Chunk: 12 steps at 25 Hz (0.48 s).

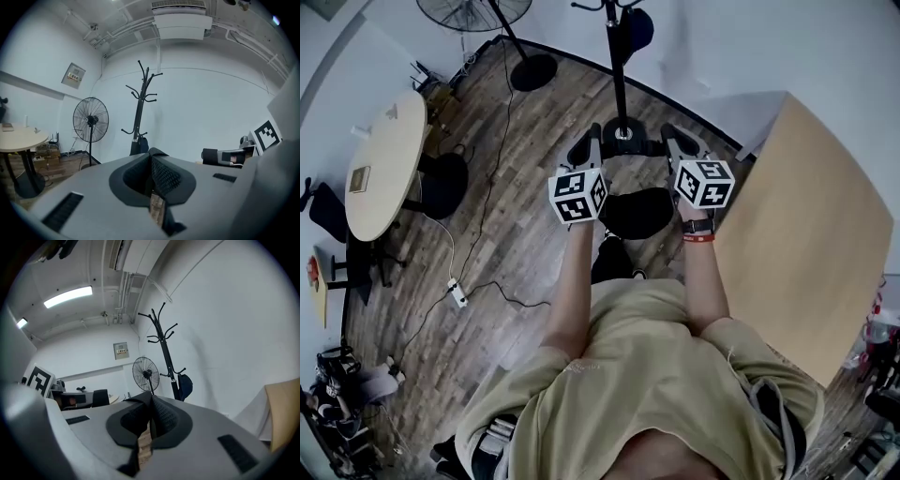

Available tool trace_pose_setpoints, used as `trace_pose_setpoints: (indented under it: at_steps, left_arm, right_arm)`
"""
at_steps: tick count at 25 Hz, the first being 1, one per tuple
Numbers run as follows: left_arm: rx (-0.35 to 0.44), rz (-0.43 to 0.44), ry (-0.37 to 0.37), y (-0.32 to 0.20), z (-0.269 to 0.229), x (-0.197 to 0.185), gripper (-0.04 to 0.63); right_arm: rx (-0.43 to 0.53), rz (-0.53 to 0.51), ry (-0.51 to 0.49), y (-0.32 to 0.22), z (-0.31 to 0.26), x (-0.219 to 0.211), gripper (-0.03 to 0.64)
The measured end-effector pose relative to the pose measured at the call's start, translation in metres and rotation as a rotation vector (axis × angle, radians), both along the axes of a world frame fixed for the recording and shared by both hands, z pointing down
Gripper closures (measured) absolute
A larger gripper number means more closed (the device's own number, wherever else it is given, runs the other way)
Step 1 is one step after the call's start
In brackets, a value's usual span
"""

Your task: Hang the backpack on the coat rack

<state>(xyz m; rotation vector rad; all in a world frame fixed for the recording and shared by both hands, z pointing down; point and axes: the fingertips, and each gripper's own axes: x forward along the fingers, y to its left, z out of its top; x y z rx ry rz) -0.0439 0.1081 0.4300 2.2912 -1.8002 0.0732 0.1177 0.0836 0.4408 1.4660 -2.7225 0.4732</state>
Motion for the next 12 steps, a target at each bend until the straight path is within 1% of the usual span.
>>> trace_pose_setpoints:
  at_steps: [3, 7, 12]
  left_arm:
    - [-0.006, 0.011, 0.001, -0.021, 0.004, -0.004, 0.571]
    - [0.0, 0.038, -0.011, -0.061, -0.003, -0.011, 0.571]
    - [0.012, 0.03, 0.017, -0.113, -0.005, -0.039, 0.571]
  right_arm:
    - [-0.009, -0.011, 0.002, -0.015, 0.004, -0.011, 0.601]
    - [-0.032, -0.017, -0.006, -0.05, 0.006, -0.035, 0.601]
    - [-0.059, -0.014, -0.05, -0.1, 0.01, -0.056, 0.601]
